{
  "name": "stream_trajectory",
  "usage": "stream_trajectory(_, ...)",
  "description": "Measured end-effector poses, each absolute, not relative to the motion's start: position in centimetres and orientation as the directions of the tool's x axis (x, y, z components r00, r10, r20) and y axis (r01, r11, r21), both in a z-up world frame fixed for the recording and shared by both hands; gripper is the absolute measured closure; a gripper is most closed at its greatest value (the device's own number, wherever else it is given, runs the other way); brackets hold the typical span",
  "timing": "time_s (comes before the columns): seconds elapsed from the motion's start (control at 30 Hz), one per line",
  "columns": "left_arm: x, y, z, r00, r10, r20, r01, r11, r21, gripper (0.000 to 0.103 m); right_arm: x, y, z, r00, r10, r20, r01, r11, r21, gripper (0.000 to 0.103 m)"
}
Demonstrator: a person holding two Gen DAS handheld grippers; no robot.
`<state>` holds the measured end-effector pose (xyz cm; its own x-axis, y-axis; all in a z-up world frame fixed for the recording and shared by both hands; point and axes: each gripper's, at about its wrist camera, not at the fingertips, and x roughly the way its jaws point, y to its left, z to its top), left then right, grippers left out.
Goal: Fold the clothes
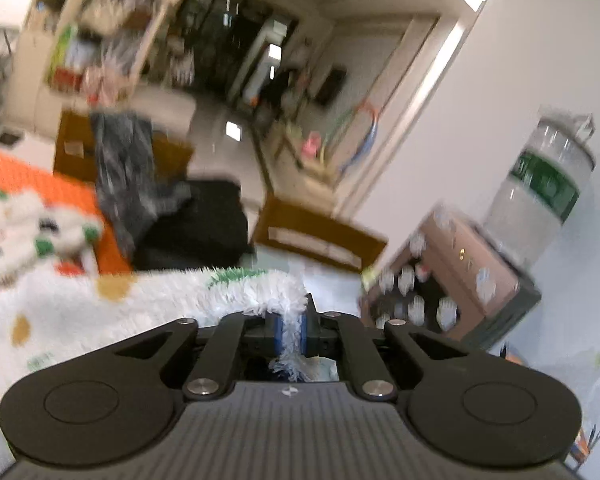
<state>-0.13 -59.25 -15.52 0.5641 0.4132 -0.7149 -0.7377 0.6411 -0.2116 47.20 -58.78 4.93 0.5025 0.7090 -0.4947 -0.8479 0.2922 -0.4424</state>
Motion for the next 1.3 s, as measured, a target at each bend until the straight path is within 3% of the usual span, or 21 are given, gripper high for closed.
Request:
stream_trajectory(0.03,0.2,-59.4,-15.4,0.571,0.410,-0.712,-0.728,0.654,-0.207,0.011,47.5,-58.4,4.1,0.506,0.690,-0.517,-0.847,0.285,-0.449,0.090)
stream_trajectory(0.17,1.5,-59.8,-14.8,0.602,0.392,-0.696,-0.690,0.693,-0.207,0.011,46.7,-57.8,2.4,0.535,0.658,-0.531,-0.813,0.229,-0.535,0.060)
stream_trajectory(0.27,2.5,-59.5,-14.1,0.643,0.374,-0.669,-0.658,0.716,-0.233,0.011,44.9,-57.8,2.1,0.547,0.661,-0.514,-0.791,0.208,-0.575,0.059)
stream_trajectory(0.37,4.0,-58.5,-13.3,0.677,0.358,-0.642,-0.621,0.746,-0.239,0.013,43.1,-58.5,2.3,0.578,0.652,-0.491,-0.745,0.177,-0.642,0.050)
stream_trajectory(0.67,7.5,-58.1,-13.0,0.732,0.268,-0.626,-0.527,0.805,-0.271,0.020,38.8,-62.7,2.3,0.590,0.623,-0.514,-0.674,0.030,-0.738,0.049)
stream_trajectory(1.0,8.6,-58.6,-13.1,0.751,0.206,-0.627,-0.467,0.837,-0.285,0.020,35.0,-67.2,0.6,0.613,0.593,-0.523,-0.625,-0.043,-0.780,0.049)
stream_trajectory(1.3,8.4,-57.9,-11.8,0.773,0.217,-0.597,-0.451,0.850,-0.274,0.020,31.2,-73.5,-0.6,0.488,0.656,-0.577,-0.787,0.045,-0.615,0.051)
